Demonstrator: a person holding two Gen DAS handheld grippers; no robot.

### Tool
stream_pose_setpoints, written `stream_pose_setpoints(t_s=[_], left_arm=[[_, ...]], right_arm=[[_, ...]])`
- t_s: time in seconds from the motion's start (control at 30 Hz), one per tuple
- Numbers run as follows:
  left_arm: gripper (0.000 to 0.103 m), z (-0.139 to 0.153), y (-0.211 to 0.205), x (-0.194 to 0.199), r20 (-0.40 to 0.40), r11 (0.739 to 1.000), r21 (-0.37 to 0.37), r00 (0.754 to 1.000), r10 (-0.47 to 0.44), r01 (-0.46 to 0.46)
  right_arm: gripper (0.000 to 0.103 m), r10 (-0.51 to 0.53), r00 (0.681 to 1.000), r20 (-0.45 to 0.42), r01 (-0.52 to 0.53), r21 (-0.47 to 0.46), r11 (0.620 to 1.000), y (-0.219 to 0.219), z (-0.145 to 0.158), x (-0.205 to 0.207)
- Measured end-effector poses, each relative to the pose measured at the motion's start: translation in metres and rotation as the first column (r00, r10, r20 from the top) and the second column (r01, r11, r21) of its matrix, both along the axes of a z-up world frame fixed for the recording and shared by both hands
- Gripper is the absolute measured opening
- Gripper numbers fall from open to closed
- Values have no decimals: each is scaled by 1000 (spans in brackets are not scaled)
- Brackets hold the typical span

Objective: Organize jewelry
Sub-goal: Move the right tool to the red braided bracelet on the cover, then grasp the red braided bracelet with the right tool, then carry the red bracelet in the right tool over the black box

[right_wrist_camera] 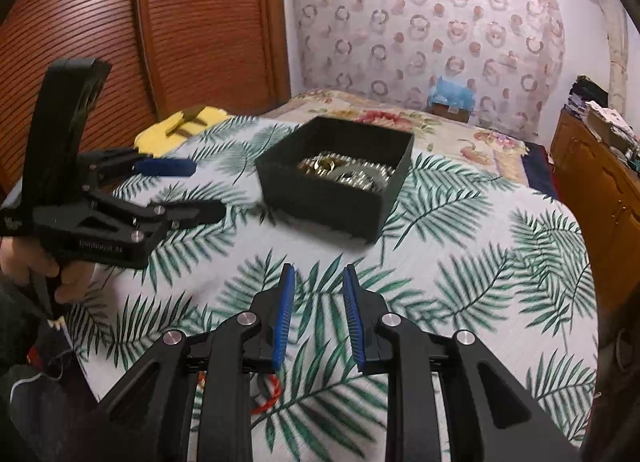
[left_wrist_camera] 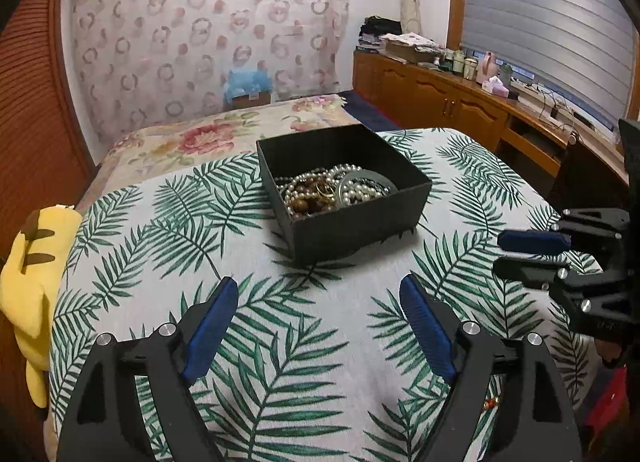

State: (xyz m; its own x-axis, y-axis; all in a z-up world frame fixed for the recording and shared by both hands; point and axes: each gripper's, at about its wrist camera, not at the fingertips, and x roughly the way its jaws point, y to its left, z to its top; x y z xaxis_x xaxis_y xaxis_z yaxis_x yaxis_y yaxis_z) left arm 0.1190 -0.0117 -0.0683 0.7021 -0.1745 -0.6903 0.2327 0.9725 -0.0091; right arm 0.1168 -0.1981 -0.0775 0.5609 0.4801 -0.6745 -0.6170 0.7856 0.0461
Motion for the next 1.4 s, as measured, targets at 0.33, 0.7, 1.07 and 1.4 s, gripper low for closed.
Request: stream_pose_setpoints(t_s=[0.33,0.7,1.07,1.4], left_arm=[[80,-16,-13,-21,-56,999,-3,997,-55,55],[80,-34,-37,-40,-108,992,15,986,-125,128],[80,-43,-46,-42,-139,988,38,980,-143,149],[80,-41,-45,-35,-134,992,50,985,-111,119]], right_arm=[[27,34,997,-64,-35,-24,999,-1,-21,-20],[27,65,989,-130,-73,-58,996,0,-38,-31],[3,99,987,-127,-112,-102,988,9,-41,-31],[2,97,992,-78,-102,-64,993,9,-25,-30]])
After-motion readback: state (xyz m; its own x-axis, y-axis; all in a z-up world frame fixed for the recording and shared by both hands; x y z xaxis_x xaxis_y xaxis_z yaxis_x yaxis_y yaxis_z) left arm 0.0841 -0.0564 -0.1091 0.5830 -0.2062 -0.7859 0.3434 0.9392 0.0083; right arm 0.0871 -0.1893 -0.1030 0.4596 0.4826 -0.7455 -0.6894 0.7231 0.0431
